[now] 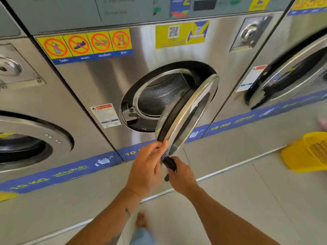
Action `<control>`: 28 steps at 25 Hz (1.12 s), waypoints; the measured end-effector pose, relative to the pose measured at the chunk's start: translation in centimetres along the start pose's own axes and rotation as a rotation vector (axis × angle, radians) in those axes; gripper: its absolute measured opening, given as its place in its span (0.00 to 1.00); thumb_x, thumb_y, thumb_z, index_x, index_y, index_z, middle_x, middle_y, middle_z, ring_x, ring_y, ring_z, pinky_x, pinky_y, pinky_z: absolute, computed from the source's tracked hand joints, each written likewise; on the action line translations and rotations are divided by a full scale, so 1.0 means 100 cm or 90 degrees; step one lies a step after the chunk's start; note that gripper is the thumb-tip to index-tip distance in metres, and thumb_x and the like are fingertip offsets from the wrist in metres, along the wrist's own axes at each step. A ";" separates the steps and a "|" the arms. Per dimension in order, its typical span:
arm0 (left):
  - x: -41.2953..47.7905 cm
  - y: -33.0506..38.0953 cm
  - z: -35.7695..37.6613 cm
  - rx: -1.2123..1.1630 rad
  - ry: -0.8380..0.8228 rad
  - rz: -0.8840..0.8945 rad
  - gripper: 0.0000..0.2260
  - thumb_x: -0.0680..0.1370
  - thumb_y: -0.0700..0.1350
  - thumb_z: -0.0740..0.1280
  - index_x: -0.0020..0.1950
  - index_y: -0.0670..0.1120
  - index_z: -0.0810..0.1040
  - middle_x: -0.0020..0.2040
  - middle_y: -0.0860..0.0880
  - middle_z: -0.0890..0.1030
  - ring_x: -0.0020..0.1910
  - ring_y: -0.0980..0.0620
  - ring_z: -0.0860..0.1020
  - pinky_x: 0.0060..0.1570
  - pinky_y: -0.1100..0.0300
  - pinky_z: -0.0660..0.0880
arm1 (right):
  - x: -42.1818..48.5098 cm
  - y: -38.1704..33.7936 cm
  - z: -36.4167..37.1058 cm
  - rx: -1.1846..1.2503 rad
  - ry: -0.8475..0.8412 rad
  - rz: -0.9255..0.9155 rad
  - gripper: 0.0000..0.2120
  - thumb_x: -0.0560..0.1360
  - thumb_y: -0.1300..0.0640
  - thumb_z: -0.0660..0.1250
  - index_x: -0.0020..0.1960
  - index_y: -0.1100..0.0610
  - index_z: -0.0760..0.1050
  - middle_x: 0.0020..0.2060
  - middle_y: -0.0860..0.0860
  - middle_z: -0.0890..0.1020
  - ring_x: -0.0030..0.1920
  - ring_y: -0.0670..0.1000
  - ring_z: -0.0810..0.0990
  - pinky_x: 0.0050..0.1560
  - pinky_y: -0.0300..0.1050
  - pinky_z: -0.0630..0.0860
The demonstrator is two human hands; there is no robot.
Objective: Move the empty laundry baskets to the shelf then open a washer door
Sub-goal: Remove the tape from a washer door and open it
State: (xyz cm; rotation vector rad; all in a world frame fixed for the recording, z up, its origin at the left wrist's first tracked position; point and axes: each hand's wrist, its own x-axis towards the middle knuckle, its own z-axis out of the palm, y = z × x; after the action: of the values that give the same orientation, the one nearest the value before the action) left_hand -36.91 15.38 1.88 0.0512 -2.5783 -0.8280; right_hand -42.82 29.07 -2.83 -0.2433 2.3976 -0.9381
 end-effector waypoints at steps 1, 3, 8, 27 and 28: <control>-0.005 0.013 0.005 0.003 0.000 0.005 0.24 0.76 0.34 0.63 0.72 0.46 0.71 0.61 0.48 0.75 0.56 0.49 0.75 0.56 0.62 0.71 | -0.006 0.014 -0.008 -0.014 0.009 -0.014 0.17 0.73 0.57 0.61 0.61 0.48 0.71 0.47 0.52 0.83 0.50 0.56 0.80 0.50 0.51 0.77; -0.015 0.045 0.021 -0.001 0.005 0.010 0.22 0.76 0.35 0.61 0.71 0.45 0.72 0.61 0.45 0.77 0.56 0.48 0.76 0.56 0.59 0.73 | -0.021 0.042 -0.029 -0.075 0.028 -0.055 0.19 0.73 0.58 0.62 0.64 0.48 0.71 0.50 0.52 0.81 0.51 0.57 0.80 0.50 0.51 0.76; -0.031 0.142 0.077 0.018 -0.034 0.026 0.21 0.79 0.41 0.55 0.73 0.42 0.70 0.76 0.45 0.64 0.61 0.49 0.75 0.59 0.55 0.74 | -0.057 0.118 -0.100 -0.151 0.092 -0.096 0.19 0.74 0.61 0.62 0.64 0.50 0.71 0.52 0.53 0.77 0.50 0.60 0.79 0.49 0.56 0.77; 0.131 0.299 0.183 0.391 -0.292 0.372 0.34 0.66 0.39 0.71 0.71 0.46 0.67 0.73 0.46 0.64 0.76 0.44 0.55 0.73 0.43 0.55 | -0.057 0.210 -0.322 0.073 0.161 0.027 0.10 0.75 0.57 0.59 0.51 0.54 0.77 0.45 0.53 0.82 0.48 0.56 0.79 0.49 0.47 0.73; 0.132 0.300 0.184 0.377 -0.301 0.365 0.35 0.66 0.39 0.70 0.72 0.46 0.66 0.74 0.47 0.63 0.76 0.45 0.54 0.74 0.43 0.54 | -0.056 0.209 -0.326 0.076 0.155 0.028 0.10 0.74 0.58 0.60 0.51 0.54 0.78 0.45 0.53 0.82 0.48 0.56 0.79 0.49 0.47 0.74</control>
State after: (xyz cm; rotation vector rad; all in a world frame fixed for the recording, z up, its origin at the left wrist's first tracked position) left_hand -53.59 47.91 10.50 -0.7484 -2.9301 0.1658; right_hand -55.53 65.19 5.22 -0.0327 2.5425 -1.1422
